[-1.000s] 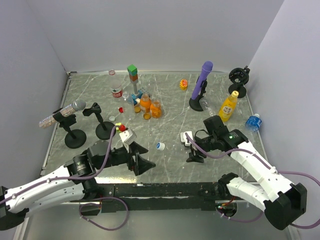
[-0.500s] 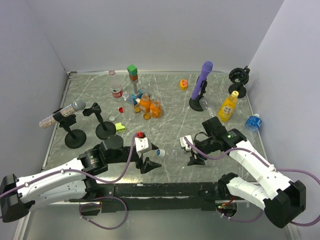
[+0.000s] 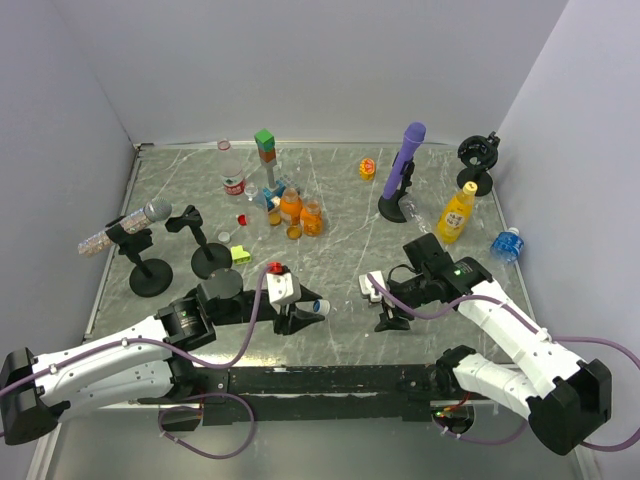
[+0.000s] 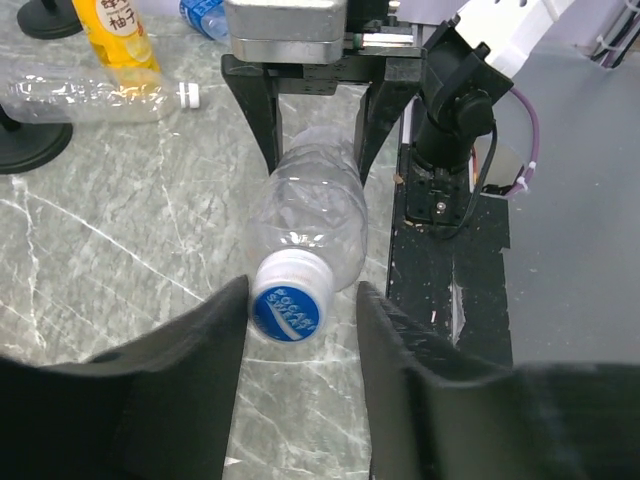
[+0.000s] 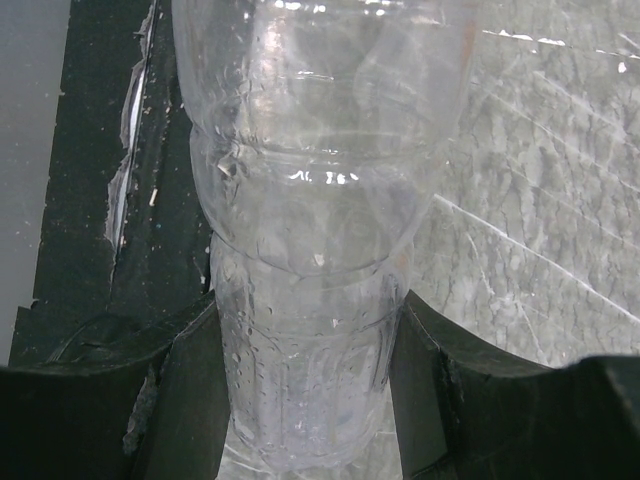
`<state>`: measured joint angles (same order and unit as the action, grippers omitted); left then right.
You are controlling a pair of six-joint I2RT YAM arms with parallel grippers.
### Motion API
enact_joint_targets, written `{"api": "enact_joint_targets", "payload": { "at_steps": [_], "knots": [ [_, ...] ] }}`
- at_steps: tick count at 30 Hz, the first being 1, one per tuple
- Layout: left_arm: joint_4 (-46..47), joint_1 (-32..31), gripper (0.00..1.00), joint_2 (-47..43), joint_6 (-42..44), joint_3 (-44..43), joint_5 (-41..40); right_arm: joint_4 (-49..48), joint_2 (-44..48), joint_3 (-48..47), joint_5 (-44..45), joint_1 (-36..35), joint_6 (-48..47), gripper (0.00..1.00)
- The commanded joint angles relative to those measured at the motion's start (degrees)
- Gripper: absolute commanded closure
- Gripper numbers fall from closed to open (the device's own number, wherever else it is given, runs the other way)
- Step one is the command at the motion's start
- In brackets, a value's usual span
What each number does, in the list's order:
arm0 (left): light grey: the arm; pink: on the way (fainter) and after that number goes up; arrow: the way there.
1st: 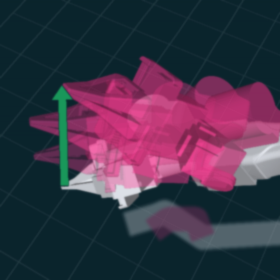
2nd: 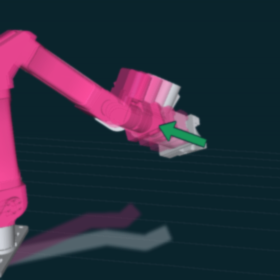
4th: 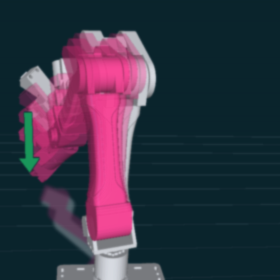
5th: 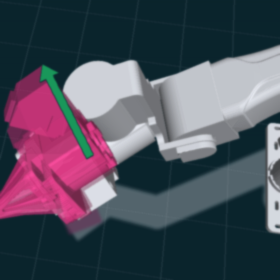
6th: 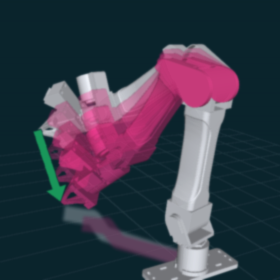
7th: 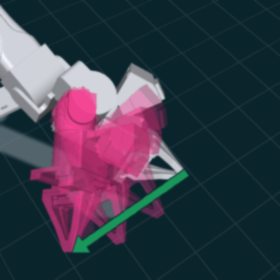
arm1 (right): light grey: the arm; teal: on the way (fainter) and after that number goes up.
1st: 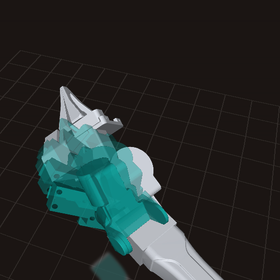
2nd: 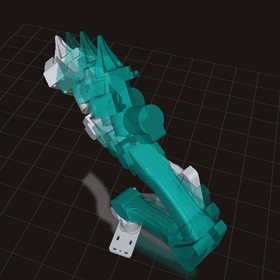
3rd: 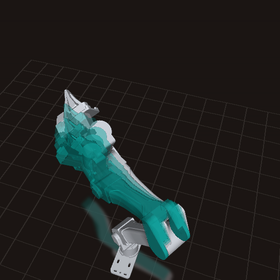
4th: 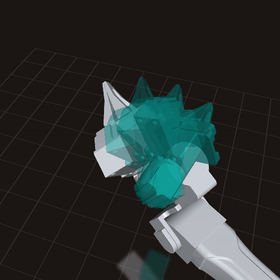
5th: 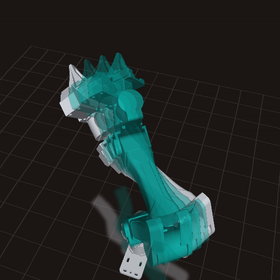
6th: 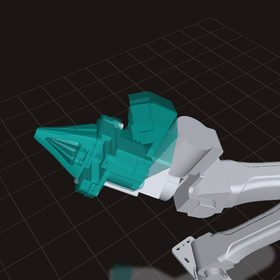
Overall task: Unscrew the bottle caps
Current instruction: Unscrew the bottle cap from the plastic bottle.
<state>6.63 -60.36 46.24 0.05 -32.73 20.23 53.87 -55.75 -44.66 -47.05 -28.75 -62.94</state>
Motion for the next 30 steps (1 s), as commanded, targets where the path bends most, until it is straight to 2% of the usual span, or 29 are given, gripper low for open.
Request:
{"api": "enact_joint_targets", "payload": {
  "at_steps": [1, 8, 9, 12, 13, 14, 18, 23, 30],
  "knots": [
    [3.12, -0.2, 0.55, -0.01, 0.38, -0.84, 0.69, -0.34, -0.24, -1.04, -2.08, -0.69, -1.57, 0.84],
    [1.81, -0.2, 0.59, 0.96, 0.3, -1.37, 1.48, -0.17, -0.24, -1.13, -2.17, -0.69, -1.49, 0.84],
    [1.54, -0.2, 0.62, 1.13, 0.38, -1.46, 1.39, -0.17, -0.24, -1.3, -2.17, -0.69, -1.4, 0.84],
    [0.67, -0.2, 0.9, 1.84, -2.69, -2.16, 0.95, -0.34, -0.33, -1.48, -1.73, -0.69, -0.61, 0.84],
    [0.14, -0.2, 0.97, 2.01, -3.3, -2.34, 1.04, -0.34, -0.33, -1.56, -1.47, -0.6, -0.43, 0.84],
    [-0.39, -0.2, 0.99, 2.1, -4.44, -2.77, 0.61, -0.6, -0.24, -1.65, -1.21, -0.69, -0.08, 0.84],
    [-1.36, -0.2, 0.99, 1.4, -14.61, -2.87, -1.68, -1.74, 0.29, -1.48, 0.29, -0.69, 1.59, 0.85],
    [-5.12, -0.2, 0.99, 0.87, -35.86, -3.56, -9.14, -2.89, 1.34, -0.86, 1.34, -0.69, 3.17, 0.85],
    [-10.31, -0.2, 0.99, 1.22, -61.98, -5.85, -13.54, -3.42, 1.69, -0.51, 1.78, -0.69, 3.61, 0.85]
  ]
}}
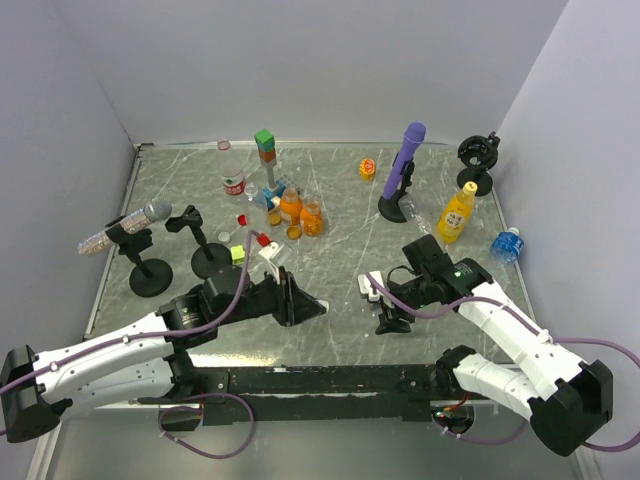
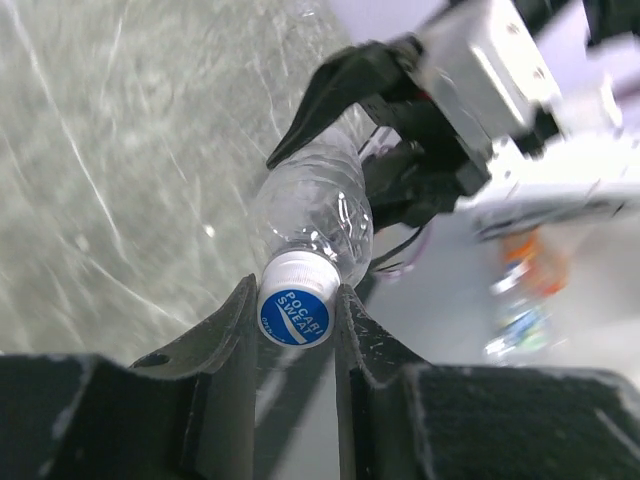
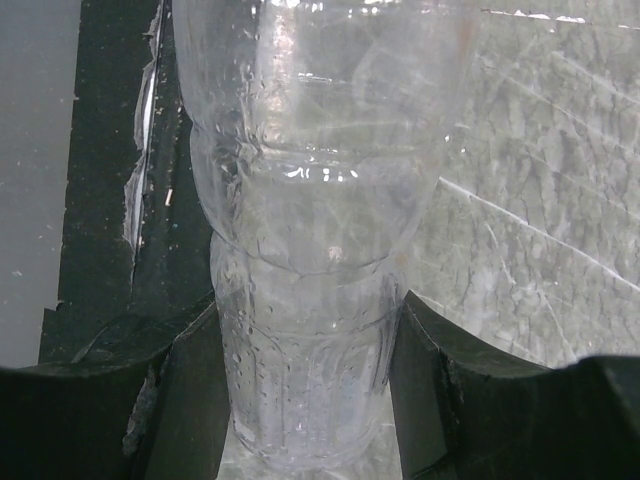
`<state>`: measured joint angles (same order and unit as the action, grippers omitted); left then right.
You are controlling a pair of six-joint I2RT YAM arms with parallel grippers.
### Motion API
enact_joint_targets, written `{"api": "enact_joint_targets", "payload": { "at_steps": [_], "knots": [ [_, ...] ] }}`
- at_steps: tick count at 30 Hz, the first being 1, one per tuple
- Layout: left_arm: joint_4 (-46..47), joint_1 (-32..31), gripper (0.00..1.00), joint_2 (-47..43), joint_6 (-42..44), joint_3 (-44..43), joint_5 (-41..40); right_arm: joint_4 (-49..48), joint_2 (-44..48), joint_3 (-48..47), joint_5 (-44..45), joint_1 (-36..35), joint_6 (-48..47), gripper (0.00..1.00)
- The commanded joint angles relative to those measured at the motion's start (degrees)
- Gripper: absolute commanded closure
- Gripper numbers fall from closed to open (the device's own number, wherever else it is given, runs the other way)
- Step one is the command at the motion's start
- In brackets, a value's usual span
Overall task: Unscrew the bottle caps
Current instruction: Unscrew the bottle cap from the plastic bottle.
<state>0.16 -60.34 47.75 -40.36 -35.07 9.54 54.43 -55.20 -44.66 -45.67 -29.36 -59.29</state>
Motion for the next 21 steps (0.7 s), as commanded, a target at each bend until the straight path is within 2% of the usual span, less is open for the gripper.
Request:
{"api": "enact_joint_targets", "payload": {
  "at_steps": [1, 4, 8, 9, 10, 11, 13, 14, 16, 19, 21],
  "knots": [
    [-5.33, -0.22, 0.99, 0.15, -24.04, -4.47, -3.3, -4.16, 0.97, -0.51, 0.49, -0.08, 0.05, 0.85],
    [-9.47, -0.22, 0.99, 1.38, -27.84, -8.25, -5.14, -4.25, 1.32, -0.42, 0.49, -0.08, 0.22, 0.85],
    [-13.26, -0.22, 0.99, 3.84, -25.13, -12.21, -5.41, -4.34, 1.59, -0.25, 0.67, -0.08, 0.31, 0.85],
    [-13.09, -0.22, 0.9, 4.02, -23.99, -12.22, -4.97, -4.16, 1.59, -0.33, 0.76, -0.08, 0.23, 0.85],
    [-13.17, -0.22, 0.71, 4.2, -22.76, -12.3, -4.8, -4.07, 1.59, -0.51, 0.76, -0.08, 0.22, 0.85],
    [-13.08, -0.22, 0.46, 4.02, -20.48, -12.13, -3.84, -3.9, 1.41, -0.77, 0.76, -0.08, 0.14, 0.85],
    [-13.43, -0.22, 0.17, 2.54, -15.48, -11.78, -3.83, -3.55, 1.41, -1.04, 0.67, -0.08, -0.04, 0.85],
    [-13.09, -0.22, 0.1, 1.05, -11.54, -11.43, -3.13, -3.63, 1.5, -1.13, 0.5, 0.01, -0.04, 0.85],
    [-12.21, -0.22, 0.01, -3.6, -4.15, -9.68, -2.33, -3.46, 1.59, -1.04, 0.23, 0.01, -0.3, 0.85],
    [-8.44, -0.22, 0.04, -13.34, 7.53, -4.59, -1.72, -3.11, 1.67, -0.78, -0.82, -0.08, -0.92, 0.85],
    [-5.01, -0.22, 0.03, -19.68, 16.75, 0.07, 1.78, -2.67, 1.67, -0.51, -2.05, -0.08, -2.14, 0.85]
  ]
}}
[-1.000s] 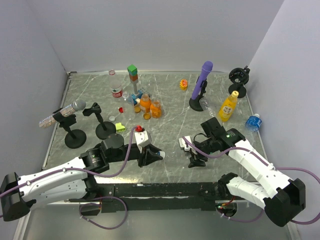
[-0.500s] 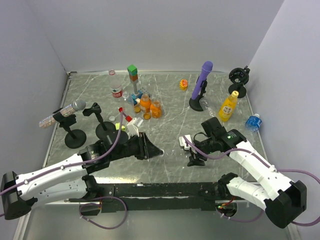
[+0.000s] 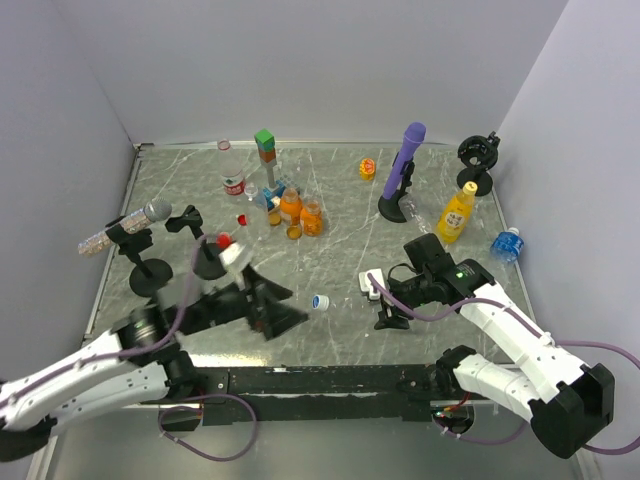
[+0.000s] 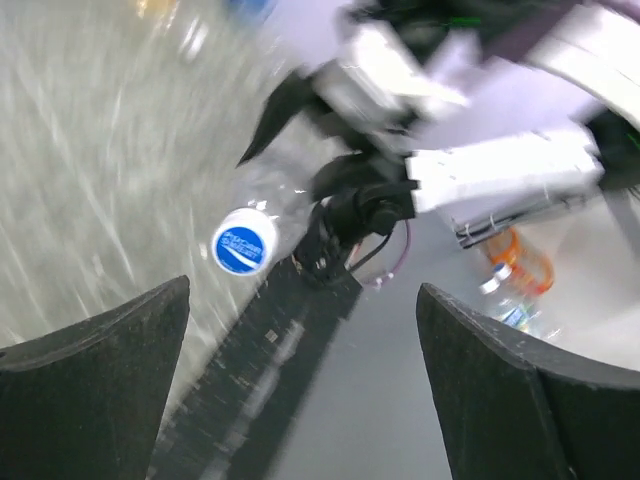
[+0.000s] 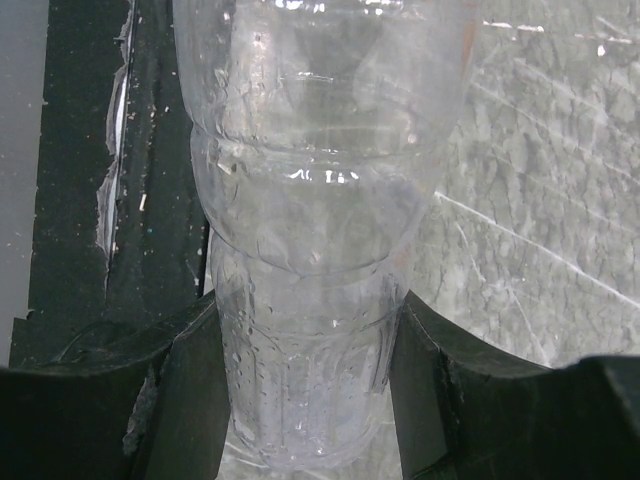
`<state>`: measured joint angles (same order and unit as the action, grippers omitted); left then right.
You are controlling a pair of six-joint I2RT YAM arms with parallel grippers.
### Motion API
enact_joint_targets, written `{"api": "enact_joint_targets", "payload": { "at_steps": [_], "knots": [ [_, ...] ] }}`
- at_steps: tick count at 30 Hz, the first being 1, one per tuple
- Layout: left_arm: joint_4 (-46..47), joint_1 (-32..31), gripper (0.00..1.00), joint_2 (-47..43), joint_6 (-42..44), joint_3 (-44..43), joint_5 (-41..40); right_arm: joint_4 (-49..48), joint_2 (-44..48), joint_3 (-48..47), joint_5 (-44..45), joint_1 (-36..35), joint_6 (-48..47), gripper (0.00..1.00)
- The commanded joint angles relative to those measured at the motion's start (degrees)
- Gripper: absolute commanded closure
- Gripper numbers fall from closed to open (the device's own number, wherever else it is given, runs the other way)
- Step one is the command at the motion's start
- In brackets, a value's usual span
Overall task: Unscrew the bottle caps
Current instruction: Unscrew the bottle cap from the plastic bottle.
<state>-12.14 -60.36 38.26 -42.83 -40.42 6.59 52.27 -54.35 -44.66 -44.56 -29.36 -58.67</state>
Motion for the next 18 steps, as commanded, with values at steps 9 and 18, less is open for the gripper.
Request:
{"api": "enact_joint_targets", "payload": {
  "at_steps": [9, 18],
  "knots": [
    [13.9, -0.2, 0.03, -8.67, 45.89, 9.32, 10.89, 0.99, -0.06, 0.54, -5.72, -0.08, -7.68, 0.85],
    [19.96, -0.2, 0.05, 4.27, 48.72, 6.41, 15.64, 1.69, -0.67, 0.02, -5.63, 0.01, -7.95, 0.85]
  ]
}}
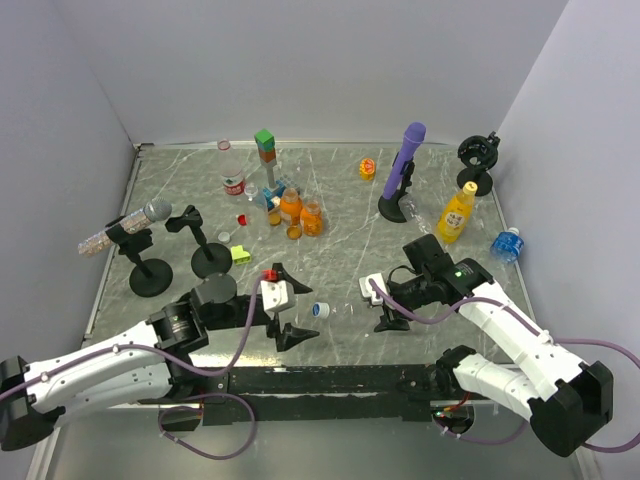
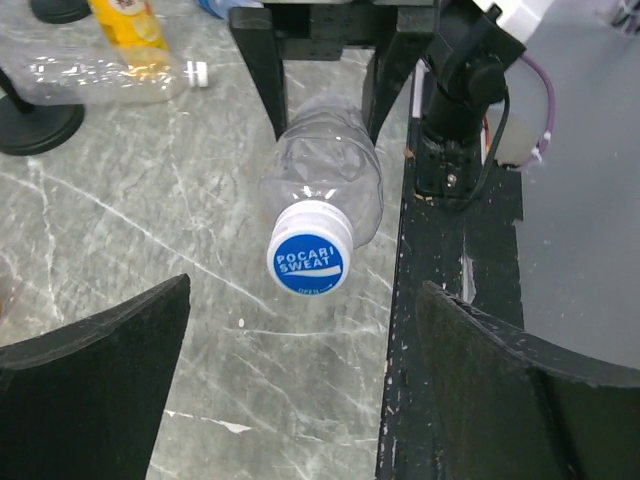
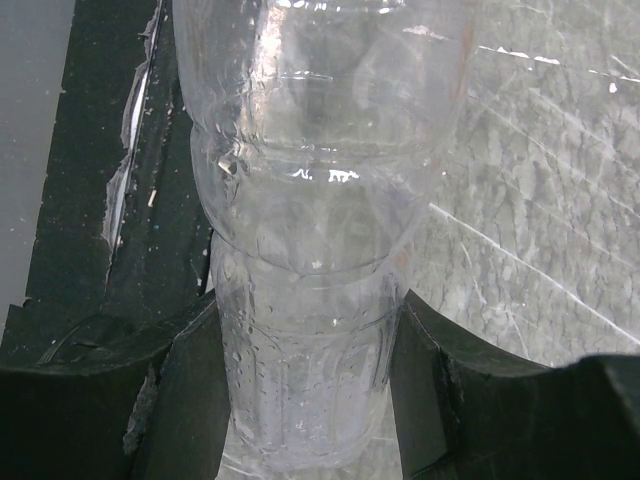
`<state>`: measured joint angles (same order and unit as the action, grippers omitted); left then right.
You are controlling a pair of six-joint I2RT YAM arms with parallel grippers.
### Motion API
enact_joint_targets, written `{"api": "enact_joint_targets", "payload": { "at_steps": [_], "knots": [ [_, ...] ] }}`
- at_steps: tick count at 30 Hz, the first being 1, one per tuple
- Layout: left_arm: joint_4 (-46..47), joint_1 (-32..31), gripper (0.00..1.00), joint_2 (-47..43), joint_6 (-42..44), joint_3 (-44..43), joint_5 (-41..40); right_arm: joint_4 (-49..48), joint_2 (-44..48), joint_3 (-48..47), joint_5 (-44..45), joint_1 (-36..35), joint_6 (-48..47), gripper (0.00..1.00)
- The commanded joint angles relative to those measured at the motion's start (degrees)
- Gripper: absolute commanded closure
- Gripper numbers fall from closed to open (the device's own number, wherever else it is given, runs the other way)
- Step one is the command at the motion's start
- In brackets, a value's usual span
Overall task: Unscrew the bottle caps
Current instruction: Unscrew the bottle cap from the plastic bottle.
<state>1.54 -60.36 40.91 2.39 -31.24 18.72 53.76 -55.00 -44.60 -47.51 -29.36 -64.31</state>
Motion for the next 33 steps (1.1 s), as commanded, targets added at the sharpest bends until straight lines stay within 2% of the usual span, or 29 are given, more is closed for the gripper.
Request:
{"api": "enact_joint_targets", "payload": {
  "at_steps": [1, 6, 13, 20, 25, 30, 31, 33],
  "knots": [
    [7.06, -0.2, 0.06, 2.07, 3.15, -2.68, 3.6, 0.21, -0.1, -0.05, -2.77, -0.08, -2.39, 0.85],
    [9.71, -0.2, 0.13, 2.86, 1.65, -2.33, 3.34, 0.21, -0.46, -0.14, -2.85, -0.08, -2.22, 0.85],
    [8.66, -0.2, 0.33, 4.09, 0.95, -2.59, 3.52, 0.3, -0.54, -0.31, -2.86, -0.08, -2.22, 0.85],
    [7.95, -0.2, 0.35, 4.36, 0.95, -2.5, 3.16, 0.47, -0.54, -0.4, -2.94, -0.08, -2.04, 0.85],
    [7.78, -0.2, 0.6, 4.45, 0.86, -2.68, 2.99, 0.56, -0.54, -0.49, -2.86, -0.08, -2.13, 0.85],
    [5.93, -0.2, 0.96, 4.97, 0.16, -3.21, 3.08, 0.3, -0.46, -0.49, -2.77, -0.08, -1.87, 0.85],
    [5.67, -0.2, 0.99, 4.89, -0.71, -3.3, 2.82, 0.3, -0.46, -0.49, -2.77, -0.08, -1.69, 0.85],
    [5.4, -0.2, 0.99, 4.54, -4.3, -3.47, 1.94, 0.12, -0.63, -0.49, -2.59, -0.08, -1.34, 0.85]
  ]
}}
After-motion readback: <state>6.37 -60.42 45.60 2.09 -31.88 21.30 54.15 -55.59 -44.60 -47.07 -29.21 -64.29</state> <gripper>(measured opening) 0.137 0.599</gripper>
